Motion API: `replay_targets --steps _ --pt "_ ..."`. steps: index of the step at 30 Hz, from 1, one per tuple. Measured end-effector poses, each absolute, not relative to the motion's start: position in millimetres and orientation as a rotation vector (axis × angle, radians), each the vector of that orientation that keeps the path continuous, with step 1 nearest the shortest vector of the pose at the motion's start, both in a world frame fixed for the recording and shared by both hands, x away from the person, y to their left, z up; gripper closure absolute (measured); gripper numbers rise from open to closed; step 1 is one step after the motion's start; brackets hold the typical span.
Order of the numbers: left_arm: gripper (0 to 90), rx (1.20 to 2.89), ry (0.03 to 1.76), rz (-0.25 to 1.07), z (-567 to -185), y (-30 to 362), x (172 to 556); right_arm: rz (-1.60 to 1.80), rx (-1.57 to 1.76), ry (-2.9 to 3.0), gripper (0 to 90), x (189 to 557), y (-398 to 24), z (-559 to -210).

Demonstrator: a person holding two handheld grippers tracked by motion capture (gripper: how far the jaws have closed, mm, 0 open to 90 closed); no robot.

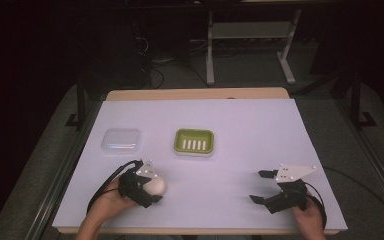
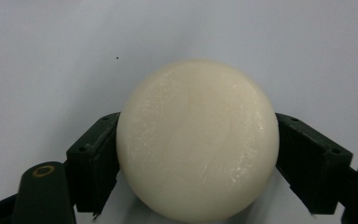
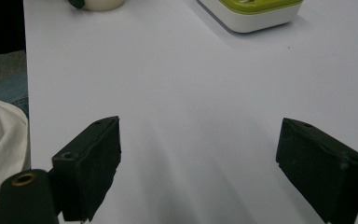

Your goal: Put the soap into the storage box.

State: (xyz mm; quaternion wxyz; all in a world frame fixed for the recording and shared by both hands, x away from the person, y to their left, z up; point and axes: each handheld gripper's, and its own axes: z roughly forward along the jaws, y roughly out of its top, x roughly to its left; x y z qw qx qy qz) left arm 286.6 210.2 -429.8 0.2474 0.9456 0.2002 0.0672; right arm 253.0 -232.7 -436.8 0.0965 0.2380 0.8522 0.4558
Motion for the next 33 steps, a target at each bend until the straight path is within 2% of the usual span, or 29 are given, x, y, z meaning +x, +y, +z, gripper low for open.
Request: replay_targets --steps 5,33 --pt "23.5 2.579 0.555 0.184 -430.3 210.4 287.1 1.35 0.705 2.525 13.1 252.9 -232.8 -436.8" --pt "24.9 2.543 0.581 0.122 -424.4 207.4 289.4 1.36 0.713 2.517 13.1 252.4 -233.5 -436.1"
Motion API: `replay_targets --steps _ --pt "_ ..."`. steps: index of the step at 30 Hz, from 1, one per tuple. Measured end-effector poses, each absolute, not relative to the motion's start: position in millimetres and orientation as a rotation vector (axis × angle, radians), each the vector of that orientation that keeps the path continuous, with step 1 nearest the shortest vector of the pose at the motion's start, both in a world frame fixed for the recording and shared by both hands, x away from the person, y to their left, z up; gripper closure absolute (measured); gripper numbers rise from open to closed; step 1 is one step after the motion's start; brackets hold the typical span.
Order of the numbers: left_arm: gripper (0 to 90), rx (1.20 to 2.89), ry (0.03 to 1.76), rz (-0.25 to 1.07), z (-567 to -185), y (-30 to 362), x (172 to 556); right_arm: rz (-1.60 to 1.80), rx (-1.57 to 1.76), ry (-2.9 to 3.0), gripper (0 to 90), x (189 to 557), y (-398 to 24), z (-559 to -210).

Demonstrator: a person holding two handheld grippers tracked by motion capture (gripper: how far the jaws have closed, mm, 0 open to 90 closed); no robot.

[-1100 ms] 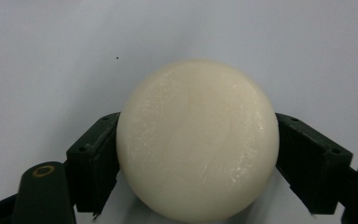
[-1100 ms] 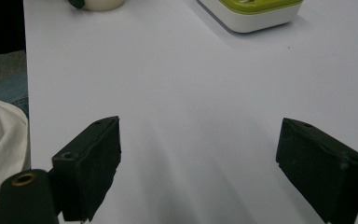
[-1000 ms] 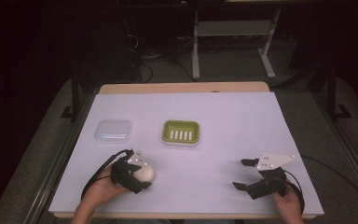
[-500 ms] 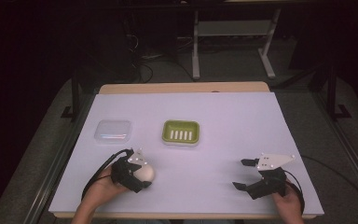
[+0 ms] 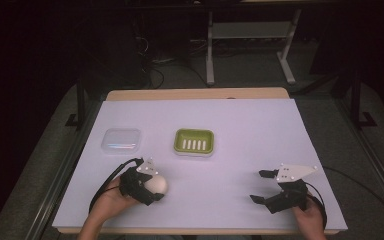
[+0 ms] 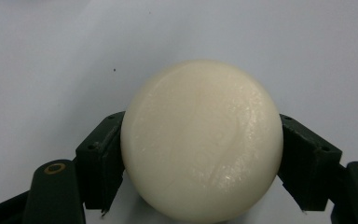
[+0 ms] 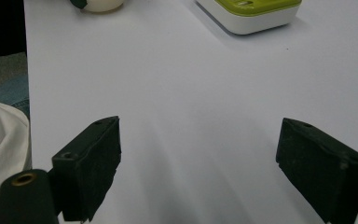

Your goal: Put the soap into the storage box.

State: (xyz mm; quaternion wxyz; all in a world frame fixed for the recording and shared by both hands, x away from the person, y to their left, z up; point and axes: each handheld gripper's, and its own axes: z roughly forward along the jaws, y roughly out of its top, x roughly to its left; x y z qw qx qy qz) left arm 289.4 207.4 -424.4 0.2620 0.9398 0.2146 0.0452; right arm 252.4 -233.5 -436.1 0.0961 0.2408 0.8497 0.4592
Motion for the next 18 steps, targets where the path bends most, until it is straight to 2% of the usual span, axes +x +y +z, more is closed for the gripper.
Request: replay_targets --steps 18 --pt "25.0 2.522 0.556 0.115 -409 185 303 1.372 0.702 2.503 13.1 252 -235 -434"
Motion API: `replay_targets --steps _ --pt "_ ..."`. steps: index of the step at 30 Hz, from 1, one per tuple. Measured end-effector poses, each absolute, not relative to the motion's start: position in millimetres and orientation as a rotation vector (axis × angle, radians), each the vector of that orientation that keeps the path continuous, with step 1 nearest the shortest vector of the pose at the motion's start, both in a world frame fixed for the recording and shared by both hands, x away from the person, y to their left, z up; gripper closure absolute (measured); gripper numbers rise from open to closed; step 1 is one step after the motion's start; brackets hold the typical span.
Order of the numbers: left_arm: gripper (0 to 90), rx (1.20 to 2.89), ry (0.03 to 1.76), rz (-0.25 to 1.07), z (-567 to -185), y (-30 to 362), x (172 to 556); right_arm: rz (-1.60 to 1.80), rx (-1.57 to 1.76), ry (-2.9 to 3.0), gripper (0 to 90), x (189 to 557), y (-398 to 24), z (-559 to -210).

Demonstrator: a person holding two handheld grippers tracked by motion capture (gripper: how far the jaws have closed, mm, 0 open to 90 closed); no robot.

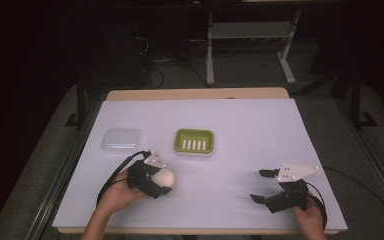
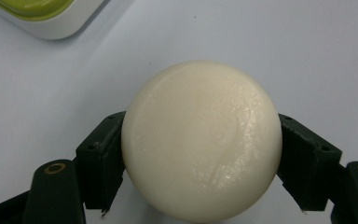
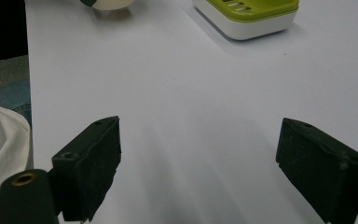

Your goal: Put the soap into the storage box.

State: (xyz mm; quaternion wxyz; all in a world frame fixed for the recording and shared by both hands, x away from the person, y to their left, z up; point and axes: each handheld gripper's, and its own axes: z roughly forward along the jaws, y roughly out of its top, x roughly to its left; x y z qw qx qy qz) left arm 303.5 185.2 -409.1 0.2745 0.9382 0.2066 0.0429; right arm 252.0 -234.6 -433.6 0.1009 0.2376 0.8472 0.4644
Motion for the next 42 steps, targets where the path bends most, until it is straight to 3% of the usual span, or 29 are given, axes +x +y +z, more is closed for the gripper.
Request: replay_targets --steps 42 --pt "25.0 2.526 0.549 0.099 -387 175 332 1.372 0.715 2.506 13.1 251 -232 -435"
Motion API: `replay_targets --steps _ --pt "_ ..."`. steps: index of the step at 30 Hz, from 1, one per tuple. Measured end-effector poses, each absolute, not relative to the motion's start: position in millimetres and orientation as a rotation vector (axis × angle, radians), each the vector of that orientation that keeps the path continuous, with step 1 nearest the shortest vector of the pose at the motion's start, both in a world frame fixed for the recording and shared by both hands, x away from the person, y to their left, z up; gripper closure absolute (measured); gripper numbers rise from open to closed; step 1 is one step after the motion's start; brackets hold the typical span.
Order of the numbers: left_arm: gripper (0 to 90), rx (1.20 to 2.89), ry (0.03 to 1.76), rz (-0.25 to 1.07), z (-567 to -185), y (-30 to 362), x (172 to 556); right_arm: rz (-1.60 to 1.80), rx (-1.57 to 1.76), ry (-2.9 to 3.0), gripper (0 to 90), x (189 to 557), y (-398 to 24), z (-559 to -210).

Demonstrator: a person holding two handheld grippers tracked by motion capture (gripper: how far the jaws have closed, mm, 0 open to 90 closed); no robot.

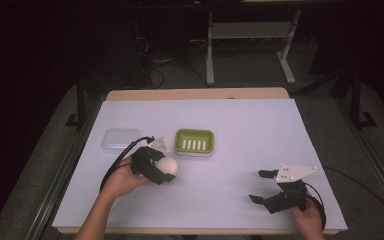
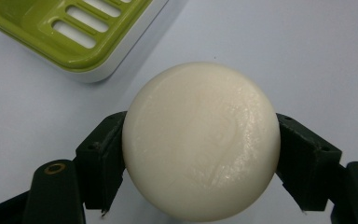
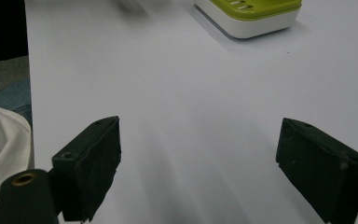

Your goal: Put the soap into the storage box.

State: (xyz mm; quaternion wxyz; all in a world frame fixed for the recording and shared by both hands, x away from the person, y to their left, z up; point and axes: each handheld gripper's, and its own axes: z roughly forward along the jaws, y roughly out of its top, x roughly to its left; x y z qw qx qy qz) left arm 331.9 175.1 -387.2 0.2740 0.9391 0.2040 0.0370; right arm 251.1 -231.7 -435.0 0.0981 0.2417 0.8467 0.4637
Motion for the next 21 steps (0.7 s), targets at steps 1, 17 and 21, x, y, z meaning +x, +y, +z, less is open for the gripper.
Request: replay_targets --steps 1,17,21 --pt "25.0 2.52 0.55 0.099 -386 174 332 1.371 0.713 2.503 13.1 251 -232 -435" --pt "25.0 2.545 0.497 0.112 -372 153 348 1.376 0.717 2.496 13.1 250 -233 -434" --pt "25.0 2.534 0.495 0.123 -371 149 352 1.379 0.712 2.497 13.1 251 -232 -434"
